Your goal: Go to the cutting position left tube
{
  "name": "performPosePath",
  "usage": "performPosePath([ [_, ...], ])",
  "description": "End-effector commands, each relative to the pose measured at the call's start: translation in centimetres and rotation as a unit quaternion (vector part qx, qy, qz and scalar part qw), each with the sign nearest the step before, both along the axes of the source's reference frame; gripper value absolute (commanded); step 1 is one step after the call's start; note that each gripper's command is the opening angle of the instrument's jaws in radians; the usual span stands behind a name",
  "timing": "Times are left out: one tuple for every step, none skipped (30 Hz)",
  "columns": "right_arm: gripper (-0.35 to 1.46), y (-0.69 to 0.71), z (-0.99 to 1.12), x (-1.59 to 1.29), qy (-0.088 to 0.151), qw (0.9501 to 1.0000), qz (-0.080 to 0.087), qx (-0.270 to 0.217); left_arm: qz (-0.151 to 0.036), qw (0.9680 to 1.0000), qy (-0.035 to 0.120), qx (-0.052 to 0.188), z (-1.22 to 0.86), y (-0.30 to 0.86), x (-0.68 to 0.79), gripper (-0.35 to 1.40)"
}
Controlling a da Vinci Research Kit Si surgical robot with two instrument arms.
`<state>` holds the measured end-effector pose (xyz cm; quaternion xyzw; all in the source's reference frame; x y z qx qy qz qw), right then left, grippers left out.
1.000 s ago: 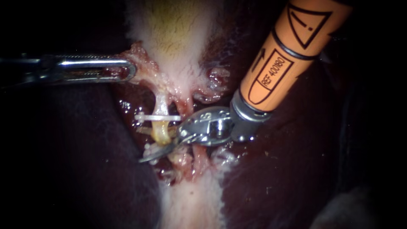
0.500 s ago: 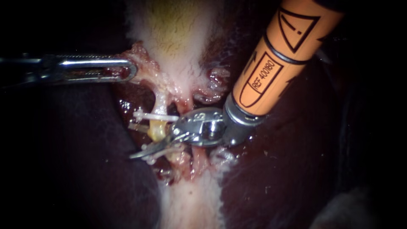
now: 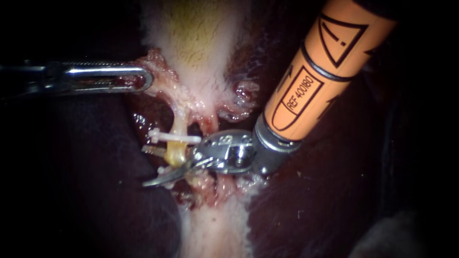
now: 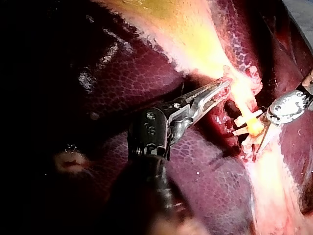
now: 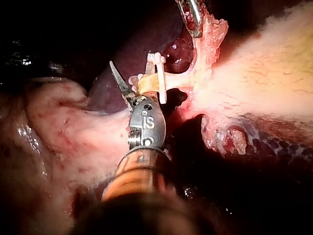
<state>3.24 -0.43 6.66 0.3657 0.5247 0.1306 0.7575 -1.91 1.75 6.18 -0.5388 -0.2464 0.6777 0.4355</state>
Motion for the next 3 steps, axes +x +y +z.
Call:
performPosePath([
  [1.37,0.0,0.01,0.0,0.0,1.0,0.0,0.0,0.0,1.0,0.0,0.0,0.0,0.0,0.0,-0.35],
  [1.37,0.0,0.01,0.0,0.0,1.0,0.0,0.0,0.0,1.0,0.0,0.0,0.0,0.0,0.0,-0.35],
  [1.37,0.0,0.01,0.0,0.0,1.0,0.0,0.0,0.0,1.0,0.0,0.0,0.0,0.0,0.0,-0.35],
])
